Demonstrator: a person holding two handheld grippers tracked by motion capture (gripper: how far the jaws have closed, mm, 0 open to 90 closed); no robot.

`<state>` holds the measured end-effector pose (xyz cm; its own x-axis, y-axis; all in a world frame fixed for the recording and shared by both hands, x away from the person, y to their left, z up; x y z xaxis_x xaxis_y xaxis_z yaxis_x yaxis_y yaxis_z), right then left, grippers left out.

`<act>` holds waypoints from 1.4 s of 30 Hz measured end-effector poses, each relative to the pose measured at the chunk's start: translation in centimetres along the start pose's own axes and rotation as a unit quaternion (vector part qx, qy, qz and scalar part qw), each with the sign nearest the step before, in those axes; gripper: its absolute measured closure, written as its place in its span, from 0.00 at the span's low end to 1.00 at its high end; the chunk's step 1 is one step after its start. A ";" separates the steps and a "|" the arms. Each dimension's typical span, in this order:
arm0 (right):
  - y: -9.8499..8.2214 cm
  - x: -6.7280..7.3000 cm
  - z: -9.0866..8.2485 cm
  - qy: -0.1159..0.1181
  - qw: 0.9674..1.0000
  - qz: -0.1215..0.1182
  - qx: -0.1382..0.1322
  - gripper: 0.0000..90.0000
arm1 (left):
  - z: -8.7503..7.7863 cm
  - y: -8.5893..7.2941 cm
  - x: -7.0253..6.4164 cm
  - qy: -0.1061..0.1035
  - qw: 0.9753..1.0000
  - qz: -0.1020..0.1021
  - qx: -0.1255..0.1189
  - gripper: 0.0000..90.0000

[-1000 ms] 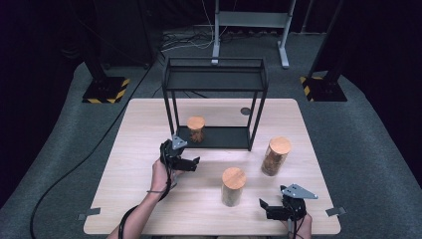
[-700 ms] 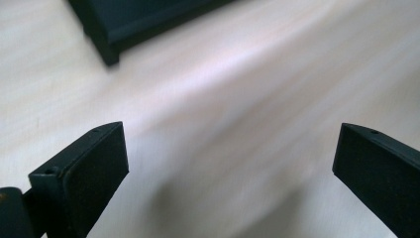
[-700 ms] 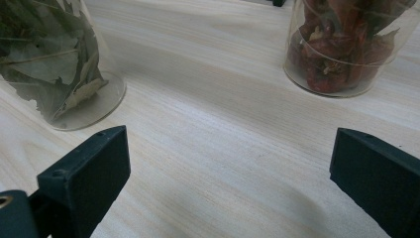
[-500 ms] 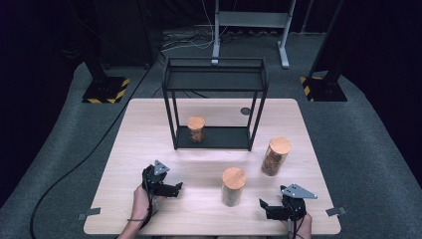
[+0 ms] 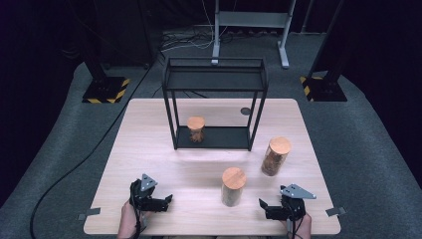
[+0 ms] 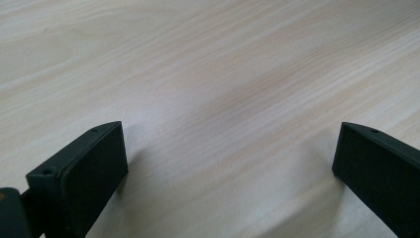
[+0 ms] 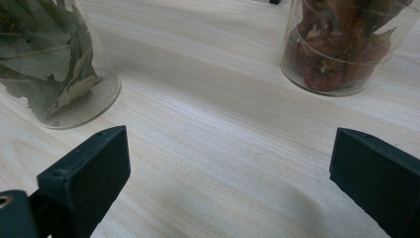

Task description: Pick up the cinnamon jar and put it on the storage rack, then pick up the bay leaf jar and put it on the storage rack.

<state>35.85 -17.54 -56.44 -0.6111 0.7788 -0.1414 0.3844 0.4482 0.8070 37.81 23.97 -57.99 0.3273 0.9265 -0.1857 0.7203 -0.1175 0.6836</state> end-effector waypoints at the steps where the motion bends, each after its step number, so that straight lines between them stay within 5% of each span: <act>1: 0.0 0.0 0.0 0.000 1.000 0.000 0.001 0.01 | -0.1 -0.1 0.1 0.000 1.000 0.000 -0.001 0.00; 24: 0.0 0.0 0.0 -0.004 1.000 0.001 0.004 0.01 | -0.7 -0.7 0.3 -0.001 1.000 0.001 0.000 0.00; 34: 0.0 0.0 0.1 -0.025 1.000 -0.001 0.010 0.01 | -0.7 -0.7 0.2 -0.001 1.000 0.001 0.000 0.00; 42: 0.2 0.1 -0.3 -0.065 0.998 0.007 -0.006 0.01 | -0.7 -0.7 0.2 -0.001 1.000 0.001 0.000 0.00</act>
<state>35.62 -17.54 -56.11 -0.5109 0.8356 -0.2019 0.3838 0.4318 0.8163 37.00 24.51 -58.00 0.3310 0.9252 -0.1854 0.7195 -0.1203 0.6840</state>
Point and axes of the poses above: each handheld gripper's, and its own axes: z roughly forward along the jaws, y roughly out of its top, x roughly to its left, the point moved 7 cm from there along z, roughly forward along the jaws, and after that the axes turned 15 degrees about -z, right-handed, at the moved point
